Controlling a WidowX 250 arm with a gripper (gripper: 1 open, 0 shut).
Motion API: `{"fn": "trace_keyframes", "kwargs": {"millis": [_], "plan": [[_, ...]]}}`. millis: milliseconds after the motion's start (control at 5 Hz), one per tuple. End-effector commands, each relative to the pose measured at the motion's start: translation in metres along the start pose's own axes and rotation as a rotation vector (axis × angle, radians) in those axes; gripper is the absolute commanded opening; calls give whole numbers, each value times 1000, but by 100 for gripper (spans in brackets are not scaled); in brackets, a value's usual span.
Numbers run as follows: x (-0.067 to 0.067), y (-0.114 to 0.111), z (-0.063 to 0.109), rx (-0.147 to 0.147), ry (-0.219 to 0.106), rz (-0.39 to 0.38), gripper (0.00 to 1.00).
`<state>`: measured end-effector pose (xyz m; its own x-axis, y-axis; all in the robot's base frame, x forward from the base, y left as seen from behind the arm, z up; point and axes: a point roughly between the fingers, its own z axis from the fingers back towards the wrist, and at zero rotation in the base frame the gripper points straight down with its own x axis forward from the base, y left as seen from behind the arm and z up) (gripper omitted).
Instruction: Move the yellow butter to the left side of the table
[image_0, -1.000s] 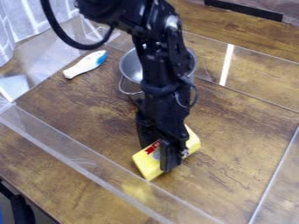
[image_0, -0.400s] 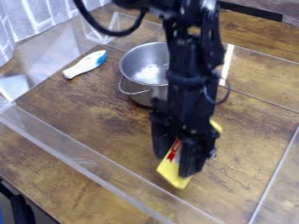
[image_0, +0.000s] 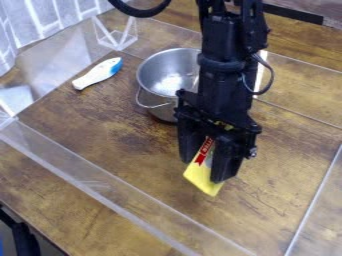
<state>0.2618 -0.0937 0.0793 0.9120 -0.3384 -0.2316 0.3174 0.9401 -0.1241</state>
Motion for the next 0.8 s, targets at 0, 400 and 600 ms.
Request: {"fn": "trace_keyframes", "kwargs": {"millis": [0,400,600], "plan": [[1,-3,11,4,-83,27,0],[15,-12,21,46,-61,-149,0],[11,-10,22,44,-61,-153,0]]}}
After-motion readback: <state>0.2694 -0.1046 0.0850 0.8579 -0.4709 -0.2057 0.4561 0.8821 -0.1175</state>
